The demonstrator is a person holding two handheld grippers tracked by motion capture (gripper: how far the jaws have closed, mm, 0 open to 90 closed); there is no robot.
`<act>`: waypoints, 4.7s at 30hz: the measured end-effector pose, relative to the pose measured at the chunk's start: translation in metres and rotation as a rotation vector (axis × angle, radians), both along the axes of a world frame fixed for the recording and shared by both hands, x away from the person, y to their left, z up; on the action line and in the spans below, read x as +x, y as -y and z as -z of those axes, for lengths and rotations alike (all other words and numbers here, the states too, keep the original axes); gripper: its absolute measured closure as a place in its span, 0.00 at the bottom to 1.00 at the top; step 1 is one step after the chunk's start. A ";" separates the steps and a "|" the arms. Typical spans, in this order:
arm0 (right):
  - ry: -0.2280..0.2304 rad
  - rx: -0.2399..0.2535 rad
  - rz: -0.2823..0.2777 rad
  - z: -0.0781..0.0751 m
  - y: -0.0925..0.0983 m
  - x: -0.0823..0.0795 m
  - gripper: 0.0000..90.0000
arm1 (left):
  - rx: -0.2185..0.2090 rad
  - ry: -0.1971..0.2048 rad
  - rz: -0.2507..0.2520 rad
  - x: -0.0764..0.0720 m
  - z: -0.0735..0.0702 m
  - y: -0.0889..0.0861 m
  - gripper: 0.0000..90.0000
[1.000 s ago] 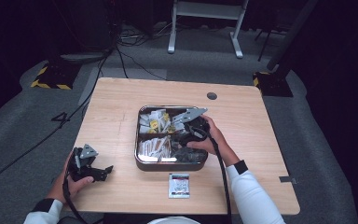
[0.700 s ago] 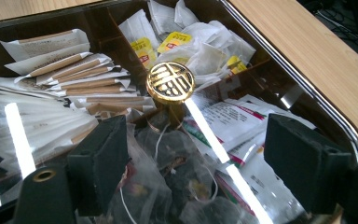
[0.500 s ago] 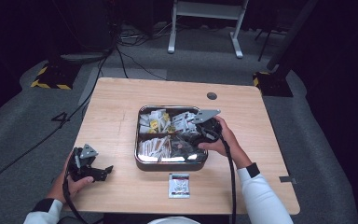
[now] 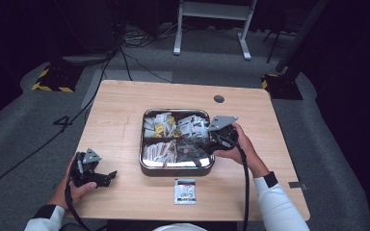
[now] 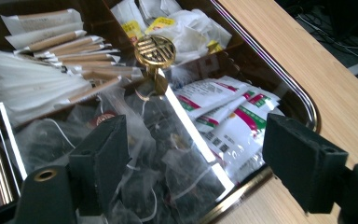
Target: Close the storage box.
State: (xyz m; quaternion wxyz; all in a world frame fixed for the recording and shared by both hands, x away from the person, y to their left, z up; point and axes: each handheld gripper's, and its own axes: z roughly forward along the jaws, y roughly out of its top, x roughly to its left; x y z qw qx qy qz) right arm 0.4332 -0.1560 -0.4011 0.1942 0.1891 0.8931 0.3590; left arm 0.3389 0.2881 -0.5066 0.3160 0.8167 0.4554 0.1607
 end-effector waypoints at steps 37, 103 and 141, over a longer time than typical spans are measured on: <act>-0.002 -0.069 0.111 0.014 0.062 -0.019 0.24 | 0.000 0.002 0.000 0.000 0.000 0.000 0.00; -0.118 0.029 0.285 0.089 0.169 -0.059 0.22 | -0.001 0.002 0.006 0.001 0.000 0.000 0.00; -0.150 0.141 0.429 0.103 0.200 -0.072 0.17 | -0.002 0.004 0.005 0.002 0.000 0.000 0.00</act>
